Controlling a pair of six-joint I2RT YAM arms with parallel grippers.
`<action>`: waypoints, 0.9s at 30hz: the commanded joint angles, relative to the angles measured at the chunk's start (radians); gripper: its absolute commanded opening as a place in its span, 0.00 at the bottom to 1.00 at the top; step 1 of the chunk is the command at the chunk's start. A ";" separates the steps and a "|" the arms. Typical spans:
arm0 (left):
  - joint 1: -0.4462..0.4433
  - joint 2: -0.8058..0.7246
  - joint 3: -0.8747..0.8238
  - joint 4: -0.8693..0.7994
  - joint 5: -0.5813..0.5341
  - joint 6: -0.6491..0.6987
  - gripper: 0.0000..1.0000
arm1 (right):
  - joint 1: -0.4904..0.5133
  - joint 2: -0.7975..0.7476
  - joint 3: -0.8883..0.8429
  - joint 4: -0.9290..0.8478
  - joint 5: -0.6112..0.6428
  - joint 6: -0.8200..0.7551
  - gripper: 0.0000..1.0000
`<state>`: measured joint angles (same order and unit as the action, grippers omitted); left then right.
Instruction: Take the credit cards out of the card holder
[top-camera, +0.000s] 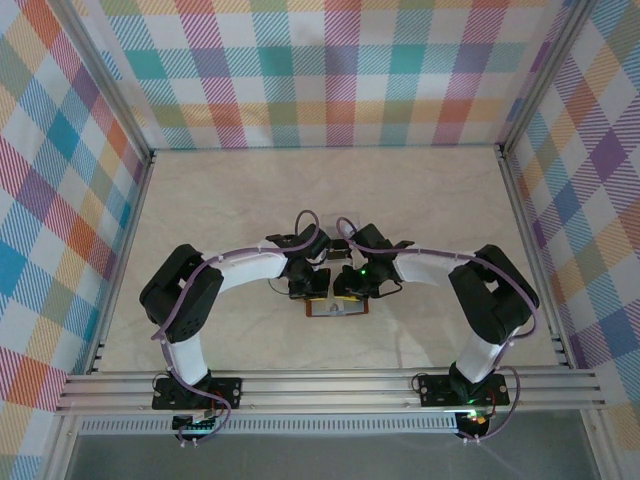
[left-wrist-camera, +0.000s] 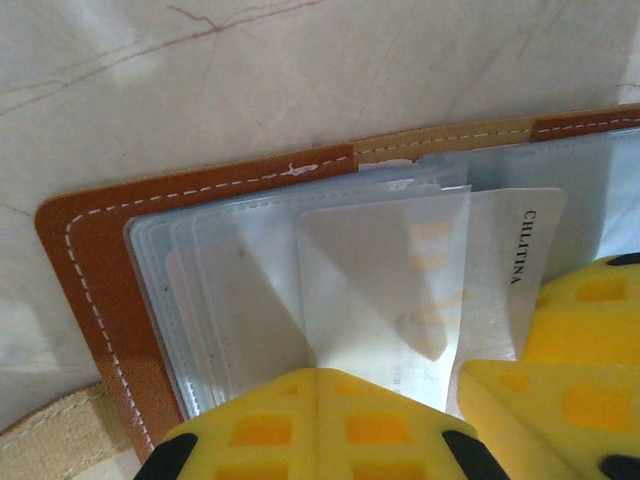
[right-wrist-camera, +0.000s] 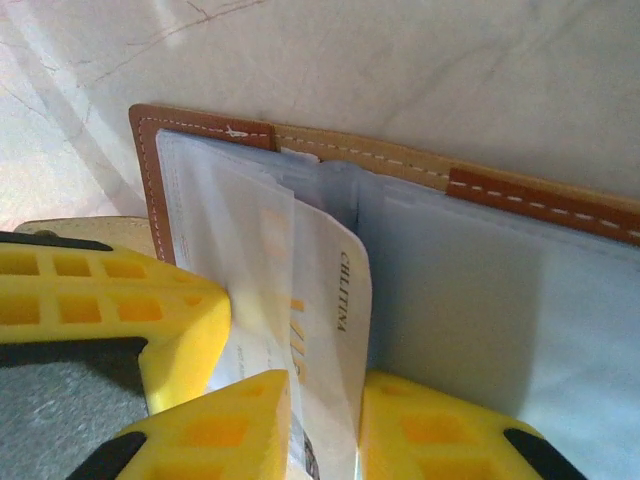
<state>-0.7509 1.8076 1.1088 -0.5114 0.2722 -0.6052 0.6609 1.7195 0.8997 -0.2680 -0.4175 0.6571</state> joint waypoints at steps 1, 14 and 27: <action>-0.010 0.037 -0.009 -0.027 -0.007 0.016 0.02 | -0.003 0.030 -0.018 0.061 -0.074 0.030 0.25; -0.011 0.030 -0.021 -0.034 -0.023 0.014 0.03 | -0.006 -0.032 -0.042 0.035 -0.001 0.026 0.13; -0.011 -0.007 -0.033 -0.045 -0.056 0.009 0.03 | -0.009 -0.105 0.024 -0.151 0.115 -0.056 0.10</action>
<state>-0.7574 1.8091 1.1042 -0.4877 0.2718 -0.6056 0.6579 1.6508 0.8928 -0.3119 -0.3683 0.6407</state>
